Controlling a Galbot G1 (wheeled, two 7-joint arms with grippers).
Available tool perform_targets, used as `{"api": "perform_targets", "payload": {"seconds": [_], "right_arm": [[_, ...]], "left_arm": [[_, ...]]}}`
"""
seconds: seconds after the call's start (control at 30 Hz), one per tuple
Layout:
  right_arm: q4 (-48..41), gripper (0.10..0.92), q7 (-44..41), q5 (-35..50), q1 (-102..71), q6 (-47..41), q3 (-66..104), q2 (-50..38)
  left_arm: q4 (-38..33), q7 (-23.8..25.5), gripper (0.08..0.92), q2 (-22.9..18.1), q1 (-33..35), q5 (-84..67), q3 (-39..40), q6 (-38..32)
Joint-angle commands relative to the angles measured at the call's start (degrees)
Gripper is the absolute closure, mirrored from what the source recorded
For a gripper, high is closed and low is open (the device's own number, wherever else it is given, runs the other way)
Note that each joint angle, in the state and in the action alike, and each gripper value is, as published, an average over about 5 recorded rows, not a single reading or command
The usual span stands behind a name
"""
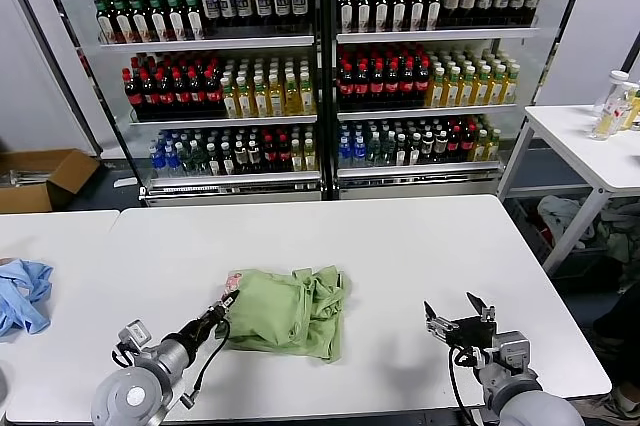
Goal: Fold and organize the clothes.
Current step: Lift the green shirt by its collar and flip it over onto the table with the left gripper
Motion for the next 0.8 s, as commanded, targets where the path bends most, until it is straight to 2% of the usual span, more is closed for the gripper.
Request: {"api": "perform_targets", "payload": {"seconds": [0.03, 0.17, 0.37, 0.5, 0.63, 0.73, 0.8], "right_arm": [[0.2, 0.202, 0.0, 0.1, -0.1, 0.0, 0.2, -0.1], [-0.2, 0.203, 0.0, 0.2, 0.4, 0.0, 0.0, 0.0], [-0.4, 0.202, 0.0, 0.6, 1.7, 0.1, -0.7, 0.0], [-0.2, 0.203, 0.0, 0.7, 1.9, 0.1, -1.1, 0.3], [0.3, 0.203, -0.1, 0.6, 1.1, 0.2, -1.0, 0.2], [0.6, 0.202, -0.2, 0.5, 0.7, 0.3, -0.7, -0.1], [0.6, 0.203, -0.3, 0.5, 0.5, 0.5, -0.4, -0.3]], "left_arm": [[-2.6, -0.6, 0.903, 0.9, 0.7, -6.2, -8.1, -0.6], [-5.4, -0.4, 0.903, 4.9, 1.7, -5.1, -18.0, 0.7], [-4.8, 1.2, 0.903, 16.3, 1.7, -1.6, -32.4, 3.8], [-7.6, 2.0, 0.903, 22.7, 1.4, 3.5, -37.7, 4.6], [-13.6, 3.1, 0.903, 23.7, 0.9, 13.2, -33.0, 4.4], [-16.5, 4.4, 0.903, 20.8, 2.9, 29.6, -22.3, 2.2], [-15.6, 5.2, 0.903, 18.5, 5.0, 42.4, -13.5, -0.7]]}}
